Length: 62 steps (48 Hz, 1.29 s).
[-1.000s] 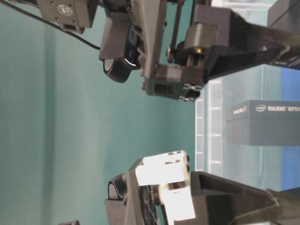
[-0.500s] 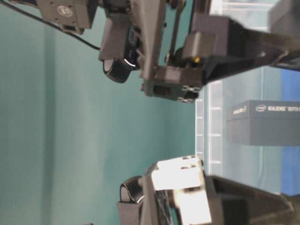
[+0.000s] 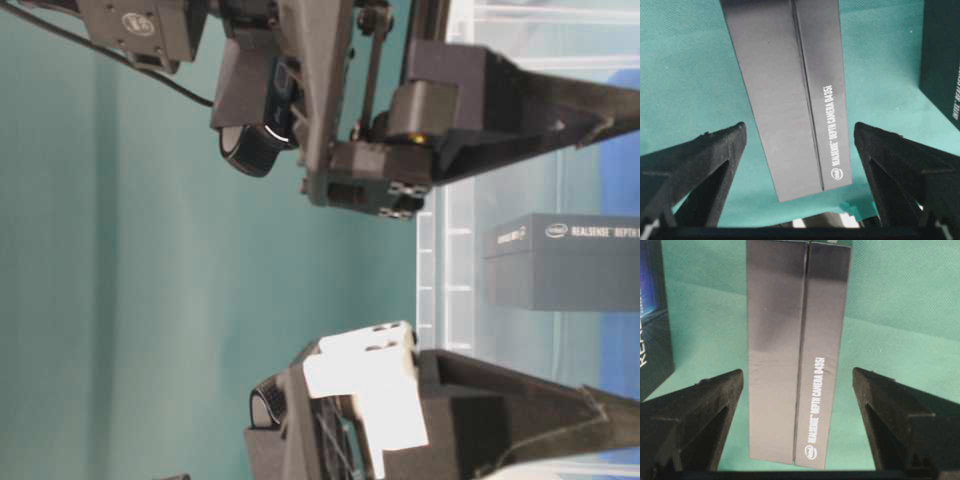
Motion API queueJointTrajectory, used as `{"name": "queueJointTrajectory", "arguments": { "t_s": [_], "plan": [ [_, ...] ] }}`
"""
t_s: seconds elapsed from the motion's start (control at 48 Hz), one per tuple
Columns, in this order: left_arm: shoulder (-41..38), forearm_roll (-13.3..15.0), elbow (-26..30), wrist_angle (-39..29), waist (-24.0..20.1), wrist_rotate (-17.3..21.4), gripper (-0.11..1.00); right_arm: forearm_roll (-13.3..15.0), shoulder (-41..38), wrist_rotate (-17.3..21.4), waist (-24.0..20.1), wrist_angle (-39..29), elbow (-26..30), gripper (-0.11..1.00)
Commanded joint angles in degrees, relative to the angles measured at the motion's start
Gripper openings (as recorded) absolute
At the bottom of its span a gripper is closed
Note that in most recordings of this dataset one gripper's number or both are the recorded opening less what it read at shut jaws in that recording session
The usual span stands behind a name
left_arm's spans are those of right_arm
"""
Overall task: Take the box out of the case with both arms.
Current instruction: 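Open both grippers to release the boxes upright on the table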
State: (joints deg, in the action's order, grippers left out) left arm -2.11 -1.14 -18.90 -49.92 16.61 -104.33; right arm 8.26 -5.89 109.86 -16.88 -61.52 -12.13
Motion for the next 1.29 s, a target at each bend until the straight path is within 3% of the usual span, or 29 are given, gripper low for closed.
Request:
{"name": "queueJointTrajectory", "arguments": {
  "t_s": [0.0, 0.292, 0.521, 1.042, 1.271],
  "plan": [
    [1.67, -0.18, 1.14, 0.18, -0.09, -0.18, 0.92, 0.26, 0.88, -0.18, -0.09, 0.09, 1.14, 0.9],
    [1.85, -0.18, 2.29, -0.53, -0.26, -0.35, 0.91, 0.26, 0.97, -0.35, -0.09, -0.97, 2.9, 0.9],
    [3.16, -0.97, 5.01, -4.04, -0.97, 0.09, 0.91, 1.05, 1.67, -1.49, -0.09, -7.29, 7.21, 0.89],
    [6.06, -1.41, 18.46, -22.32, -4.31, 8.17, 0.91, 5.62, 6.33, -3.78, 0.18, -21.27, 16.17, 0.87],
    [6.15, -1.76, 24.35, -29.0, -4.48, 9.14, 0.91, 5.89, 7.03, -5.45, 0.7, -26.1, 19.6, 0.87]
  ]
}}
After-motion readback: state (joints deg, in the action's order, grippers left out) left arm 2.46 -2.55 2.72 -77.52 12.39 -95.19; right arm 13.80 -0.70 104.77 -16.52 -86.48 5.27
